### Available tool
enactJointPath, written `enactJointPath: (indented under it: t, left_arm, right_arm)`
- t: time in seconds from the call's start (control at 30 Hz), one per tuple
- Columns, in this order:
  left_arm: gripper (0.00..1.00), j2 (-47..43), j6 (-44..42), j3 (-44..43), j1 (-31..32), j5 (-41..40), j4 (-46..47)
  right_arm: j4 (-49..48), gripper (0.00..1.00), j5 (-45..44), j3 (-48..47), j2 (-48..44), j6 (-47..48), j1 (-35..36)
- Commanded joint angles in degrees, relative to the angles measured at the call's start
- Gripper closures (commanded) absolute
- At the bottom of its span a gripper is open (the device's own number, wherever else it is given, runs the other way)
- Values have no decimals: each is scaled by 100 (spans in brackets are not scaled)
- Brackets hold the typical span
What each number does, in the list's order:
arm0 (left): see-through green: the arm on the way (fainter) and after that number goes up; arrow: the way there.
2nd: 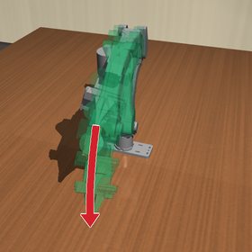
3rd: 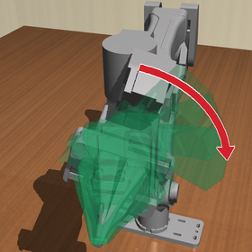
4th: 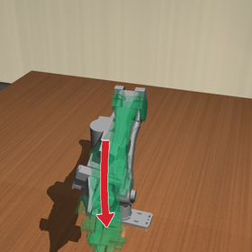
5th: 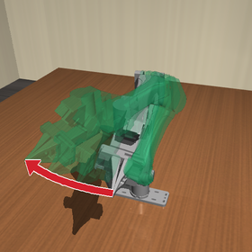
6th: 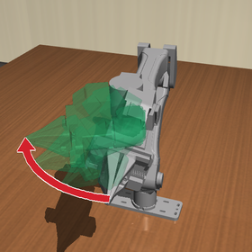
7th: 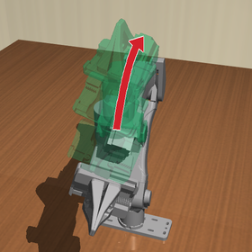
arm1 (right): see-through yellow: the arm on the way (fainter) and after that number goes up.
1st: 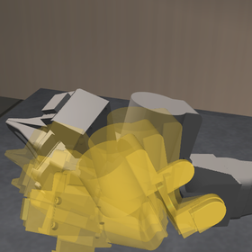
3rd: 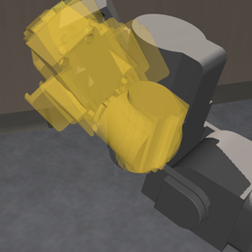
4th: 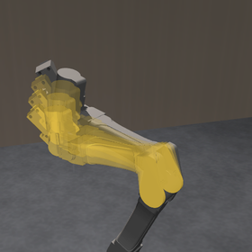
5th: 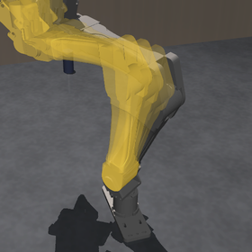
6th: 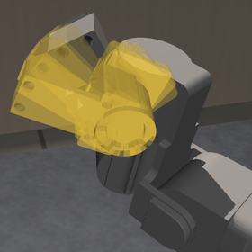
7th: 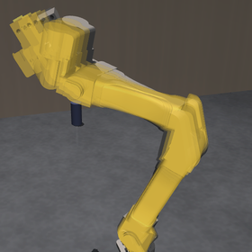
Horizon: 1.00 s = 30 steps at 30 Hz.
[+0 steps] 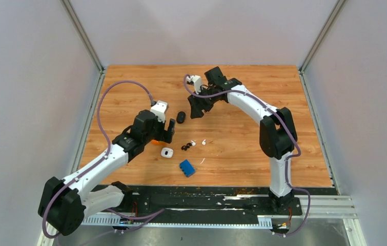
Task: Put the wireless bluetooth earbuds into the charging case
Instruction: Pick up the charging case at the center of the board.
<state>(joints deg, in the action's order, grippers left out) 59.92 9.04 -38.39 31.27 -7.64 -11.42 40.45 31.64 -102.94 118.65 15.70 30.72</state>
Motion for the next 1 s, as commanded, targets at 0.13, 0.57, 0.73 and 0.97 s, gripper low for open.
enactJointPath:
  t: [0.13,0.57,0.73,0.97]
  left_arm:
    - [11,1660,168,-1009,179,1008,-309]
    - [16,3573,596,-2697,178,-132,-521]
    - [17,3711,712,-3062,178,-207,-885]
    - [17,1909,1440,-2300,175,-224,-2068]
  right_arm:
    - [190,36,-138,820,-1519,257,6]
    - [-174,37,-219,2244,-3013,254,-568]
    - [-172,38,-77,2284,-3100,176,-843]
    - [-231,40,-141,2789,-3400,557,-759]
